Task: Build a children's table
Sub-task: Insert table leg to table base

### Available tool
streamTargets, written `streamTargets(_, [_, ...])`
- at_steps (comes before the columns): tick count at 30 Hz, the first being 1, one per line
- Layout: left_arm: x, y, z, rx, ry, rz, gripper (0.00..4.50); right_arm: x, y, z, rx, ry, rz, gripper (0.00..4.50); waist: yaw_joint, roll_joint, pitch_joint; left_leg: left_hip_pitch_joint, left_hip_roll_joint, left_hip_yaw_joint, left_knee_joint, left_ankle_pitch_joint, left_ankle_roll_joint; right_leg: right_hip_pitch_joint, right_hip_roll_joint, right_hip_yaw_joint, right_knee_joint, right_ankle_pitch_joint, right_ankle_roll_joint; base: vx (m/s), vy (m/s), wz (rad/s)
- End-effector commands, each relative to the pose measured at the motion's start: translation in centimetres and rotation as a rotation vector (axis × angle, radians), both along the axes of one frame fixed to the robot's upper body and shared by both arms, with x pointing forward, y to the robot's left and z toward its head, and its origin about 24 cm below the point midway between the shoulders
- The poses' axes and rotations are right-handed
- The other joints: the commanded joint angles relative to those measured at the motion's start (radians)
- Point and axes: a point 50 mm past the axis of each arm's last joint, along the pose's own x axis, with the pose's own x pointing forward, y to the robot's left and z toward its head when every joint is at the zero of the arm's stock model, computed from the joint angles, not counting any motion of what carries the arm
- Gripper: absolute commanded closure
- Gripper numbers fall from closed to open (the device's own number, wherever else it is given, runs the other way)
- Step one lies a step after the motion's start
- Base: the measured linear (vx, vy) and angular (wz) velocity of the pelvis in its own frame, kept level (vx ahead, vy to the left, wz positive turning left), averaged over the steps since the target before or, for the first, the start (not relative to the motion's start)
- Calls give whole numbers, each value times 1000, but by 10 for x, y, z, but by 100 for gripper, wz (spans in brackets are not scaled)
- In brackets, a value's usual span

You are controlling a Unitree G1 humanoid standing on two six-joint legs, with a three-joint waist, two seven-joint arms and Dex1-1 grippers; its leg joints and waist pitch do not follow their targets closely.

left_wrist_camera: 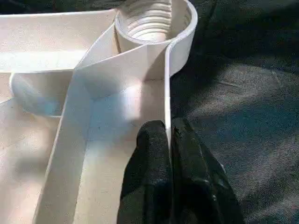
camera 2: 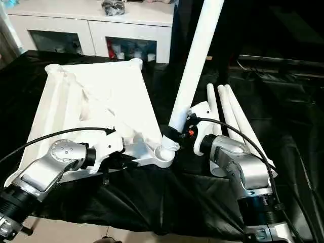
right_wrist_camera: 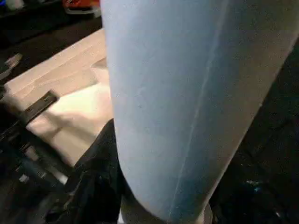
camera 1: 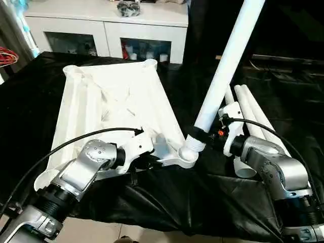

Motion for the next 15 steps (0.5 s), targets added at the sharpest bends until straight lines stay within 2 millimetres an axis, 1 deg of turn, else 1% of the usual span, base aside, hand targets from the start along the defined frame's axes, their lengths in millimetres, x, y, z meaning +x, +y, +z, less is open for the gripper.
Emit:
streamTargets(1, [-4,5,-5,13,25,6,450,-2,4,8,4,-18,52,257,-4,-5,-69,29,63,-21,-86,-195,-26,35,-71,45,-77,-71,-241,0,0,0])
streamTargets(4, [-4,5,-4,11,27,5,450,-3,4,7,0,-12,66,257,-5,0,-68,30,64,-22,-86,-197,-22,33,-72,45,-77,-85,-244,0,0,0])
streamTargets(6, [-5,5,-4,9,28,5,450,-3,5,6,-3,-10,71,257,-6,-1,-68,29,64,-21,-87,-202,-23,33,-73,45,-78,-95,-243,0,0,0])
streamTargets(9, [-4,-3,-4,-20,26,22,450,4,8,1,-15,0,64,257,-11,1,-67,30,64,-23,-87,-213,-28,32,-73,45,-80,-110,-250,0,0,0])
streamTargets(10, [-4,-4,-4,-23,26,20,450,4,8,1,-16,1,63,257,-12,1,-67,30,64,-22,-87,-217,-30,31,-73,45,-80,-113,-251,0,0,0])
streamTargets(12, [-4,-6,-4,-26,25,22,450,5,9,1,-17,5,71,257,-12,-3,-69,28,63,-22,-85,-205,-25,34,-75,46,-79,-105,-251,0,0,0])
streamTargets(15, [-3,-11,-2,-38,24,21,450,7,11,-2,-34,9,86,257,-11,-3,-68,28,64,-22,-86,-195,-19,33,-74,45,-78,-97,-254,0,0,0])
